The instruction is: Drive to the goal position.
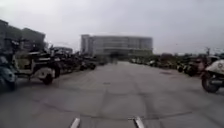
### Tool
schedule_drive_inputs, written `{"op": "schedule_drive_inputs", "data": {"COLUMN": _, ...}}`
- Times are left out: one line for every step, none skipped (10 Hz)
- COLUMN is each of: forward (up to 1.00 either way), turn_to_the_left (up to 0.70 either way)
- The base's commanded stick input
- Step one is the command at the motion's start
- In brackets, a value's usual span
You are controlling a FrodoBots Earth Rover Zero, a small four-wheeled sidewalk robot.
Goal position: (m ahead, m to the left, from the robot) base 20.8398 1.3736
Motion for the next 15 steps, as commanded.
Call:
{"op": "schedule_drive_inputs", "data": {"forward": 1.0, "turn_to_the_left": -0.34}}
{"op": "schedule_drive_inputs", "data": {"forward": 1.0, "turn_to_the_left": -0.34}}
{"op": "schedule_drive_inputs", "data": {"forward": 1.0, "turn_to_the_left": -0.34}}
{"op": "schedule_drive_inputs", "data": {"forward": 1.0, "turn_to_the_left": -0.34}}
{"op": "schedule_drive_inputs", "data": {"forward": 1.0, "turn_to_the_left": -0.34}}
{"op": "schedule_drive_inputs", "data": {"forward": 1.0, "turn_to_the_left": -0.34}}
{"op": "schedule_drive_inputs", "data": {"forward": 1.0, "turn_to_the_left": -0.34}}
{"op": "schedule_drive_inputs", "data": {"forward": 1.0, "turn_to_the_left": -0.34}}
{"op": "schedule_drive_inputs", "data": {"forward": 1.0, "turn_to_the_left": -0.34}}
{"op": "schedule_drive_inputs", "data": {"forward": 1.0, "turn_to_the_left": -0.33}}
{"op": "schedule_drive_inputs", "data": {"forward": 1.0, "turn_to_the_left": 0.06}}
{"op": "schedule_drive_inputs", "data": {"forward": 1.0, "turn_to_the_left": 0.06}}
{"op": "schedule_drive_inputs", "data": {"forward": 1.0, "turn_to_the_left": 0.06}}
{"op": "schedule_drive_inputs", "data": {"forward": 1.0, "turn_to_the_left": 0.06}}
{"op": "schedule_drive_inputs", "data": {"forward": 1.0, "turn_to_the_left": 0.06}}
